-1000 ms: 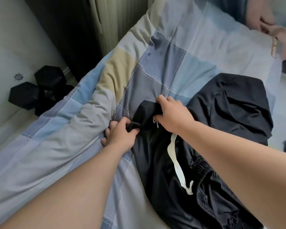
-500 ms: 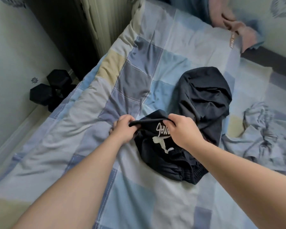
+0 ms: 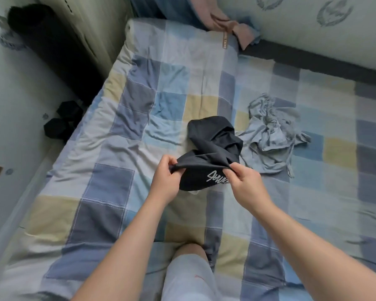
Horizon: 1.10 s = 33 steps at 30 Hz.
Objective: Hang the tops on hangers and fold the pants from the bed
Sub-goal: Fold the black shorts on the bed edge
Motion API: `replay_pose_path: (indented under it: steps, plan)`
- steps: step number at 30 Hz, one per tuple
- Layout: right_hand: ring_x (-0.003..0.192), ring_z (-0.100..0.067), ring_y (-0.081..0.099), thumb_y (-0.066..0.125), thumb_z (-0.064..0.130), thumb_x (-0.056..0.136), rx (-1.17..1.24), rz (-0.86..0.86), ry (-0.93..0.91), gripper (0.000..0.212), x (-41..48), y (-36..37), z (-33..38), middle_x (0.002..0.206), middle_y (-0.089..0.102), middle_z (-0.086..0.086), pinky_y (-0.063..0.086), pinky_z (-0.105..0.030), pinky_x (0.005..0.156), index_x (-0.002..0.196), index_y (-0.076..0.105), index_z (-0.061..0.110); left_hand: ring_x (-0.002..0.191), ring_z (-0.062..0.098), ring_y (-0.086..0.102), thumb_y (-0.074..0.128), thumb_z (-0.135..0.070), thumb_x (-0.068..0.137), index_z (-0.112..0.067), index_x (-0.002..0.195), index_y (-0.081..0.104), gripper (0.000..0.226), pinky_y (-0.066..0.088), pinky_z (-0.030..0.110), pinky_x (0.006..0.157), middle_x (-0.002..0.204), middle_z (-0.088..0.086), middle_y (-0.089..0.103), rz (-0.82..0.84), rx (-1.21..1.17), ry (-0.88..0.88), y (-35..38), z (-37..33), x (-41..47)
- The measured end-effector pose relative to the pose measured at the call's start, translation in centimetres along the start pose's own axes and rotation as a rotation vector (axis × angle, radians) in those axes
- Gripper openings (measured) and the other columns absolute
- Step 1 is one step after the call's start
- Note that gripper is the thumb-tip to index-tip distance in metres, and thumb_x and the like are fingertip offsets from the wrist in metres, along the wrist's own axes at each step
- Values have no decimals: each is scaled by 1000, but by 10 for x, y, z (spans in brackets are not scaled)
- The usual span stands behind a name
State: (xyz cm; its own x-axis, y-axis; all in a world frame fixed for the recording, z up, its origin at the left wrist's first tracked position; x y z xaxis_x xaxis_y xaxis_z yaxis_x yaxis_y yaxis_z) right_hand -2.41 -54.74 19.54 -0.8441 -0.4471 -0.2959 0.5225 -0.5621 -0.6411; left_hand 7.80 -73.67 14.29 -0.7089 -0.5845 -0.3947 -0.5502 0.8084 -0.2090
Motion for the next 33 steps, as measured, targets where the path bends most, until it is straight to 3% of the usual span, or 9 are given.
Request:
replay_pose_path:
  steps: [3,7,11,14,17,21,26,29,33]
  plan:
    - [56,-7,39,61,20,99,108,-53,-23,38,-54,-38,-21,55,46,11,29,-24,55,63,47,27,58,0,38,60,3,94,-19,80,42,32,33,16,56,71,-7,45,41,-7,63,22,-30,-53]
    - [60,-10,49,61,21,99,244,-124,-70,18,-126,-85,-54,63,59,7,40,-37,62,82,66,17,66,10,39,58,7,94,-17,81,42,31,35,25,61,75,1,46,122,28,159,62,-57,-129]
    - [65,-7,55,60,20,100,334,-191,-152,24,-199,-133,-87,68,65,12,44,-26,64,82,68,35,74,16,44,55,14,91,-16,82,46,32,38,32,69,79,5,50,131,55,275,103,-71,-206]
    - [65,-22,52,62,22,99,377,-191,-144,20,-251,-165,-113,69,62,-8,45,-42,66,82,67,13,71,6,49,54,15,90,-19,84,52,35,41,23,69,78,-2,54,113,58,336,135,-81,-263]
    - [64,-17,50,66,21,96,432,-195,-131,18,-298,-200,-126,72,63,-18,45,-46,65,83,69,7,77,6,55,56,13,92,-20,90,55,33,46,22,74,84,-1,59,114,37,371,159,-96,-313]
    - [75,-31,65,71,14,91,500,-192,-126,7,-352,-242,-115,77,73,-8,52,-45,74,84,74,15,80,4,64,58,6,95,-26,99,59,33,53,21,72,92,-1,66,143,-13,377,171,-121,-367]
    - [56,-5,47,77,12,86,482,-211,-61,25,-411,-271,-83,56,55,12,40,-23,58,68,62,22,83,9,64,57,-3,96,-38,99,65,36,55,34,77,90,-7,69,266,62,408,158,-163,-426]
    - [59,-9,47,77,18,86,486,-219,-71,22,-438,-279,-57,60,55,1,41,-30,60,71,62,16,82,17,65,58,-15,93,-40,101,65,27,55,45,80,92,-6,70,351,100,429,143,-181,-446]
    - [61,-25,57,71,36,83,568,-288,-130,15,-457,-282,-13,69,66,-10,48,-40,61,80,71,22,93,19,69,59,-22,91,-32,108,66,21,58,45,84,98,-6,71,429,78,476,127,-190,-449]
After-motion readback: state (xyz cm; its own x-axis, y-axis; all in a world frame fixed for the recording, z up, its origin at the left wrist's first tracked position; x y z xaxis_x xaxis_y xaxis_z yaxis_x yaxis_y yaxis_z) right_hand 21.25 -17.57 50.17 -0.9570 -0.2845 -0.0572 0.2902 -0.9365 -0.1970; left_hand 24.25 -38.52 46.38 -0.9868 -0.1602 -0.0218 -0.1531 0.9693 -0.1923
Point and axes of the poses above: each hand's wrist, its own x-axis towards the middle knuckle, its own y-axis out of the palm, z = x × y, the point moved 2 cm from there along x, towards the middle knuckle
